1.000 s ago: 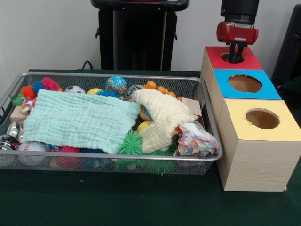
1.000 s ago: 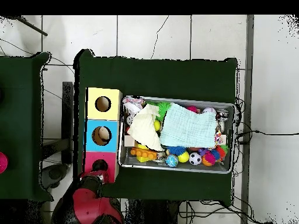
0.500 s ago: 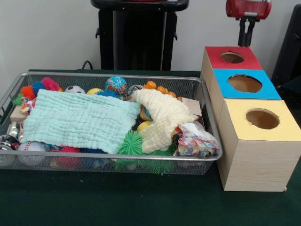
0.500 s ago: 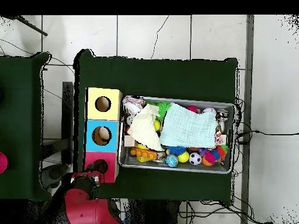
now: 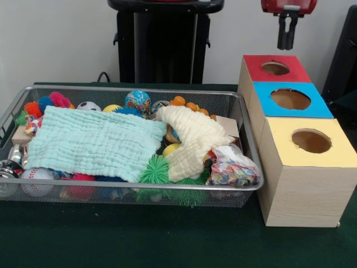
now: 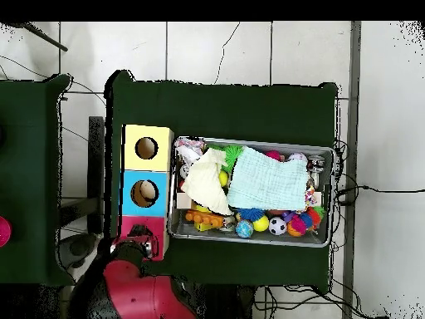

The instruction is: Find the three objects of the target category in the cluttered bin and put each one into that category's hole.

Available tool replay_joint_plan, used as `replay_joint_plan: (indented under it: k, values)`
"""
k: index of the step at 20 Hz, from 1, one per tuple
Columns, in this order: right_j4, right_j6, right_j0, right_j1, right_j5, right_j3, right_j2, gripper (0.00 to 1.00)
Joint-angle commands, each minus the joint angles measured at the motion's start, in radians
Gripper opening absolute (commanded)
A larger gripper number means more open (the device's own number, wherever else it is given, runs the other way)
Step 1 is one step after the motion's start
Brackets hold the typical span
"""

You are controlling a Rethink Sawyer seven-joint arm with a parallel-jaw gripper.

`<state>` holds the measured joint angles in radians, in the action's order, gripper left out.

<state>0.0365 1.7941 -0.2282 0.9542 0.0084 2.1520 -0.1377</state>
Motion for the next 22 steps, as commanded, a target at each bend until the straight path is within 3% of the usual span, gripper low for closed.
replay_joint_plan:
  k: [1, 8, 14, 22]
  values:
    - [0.162, 0.017, 0.191, -0.055, -0.059, -0.019, 0.177, 0.0]
    - [0.306, 0.017, 0.353, -0.088, -0.087, -0.054, 0.281, 0.0]
    - [0.348, 0.054, 0.36, -0.14, -0.13, -0.095, 0.261, 0.0]
    - [0.362, 0.073, 0.391, -0.137, -0.108, -0.119, 0.289, 0.0]
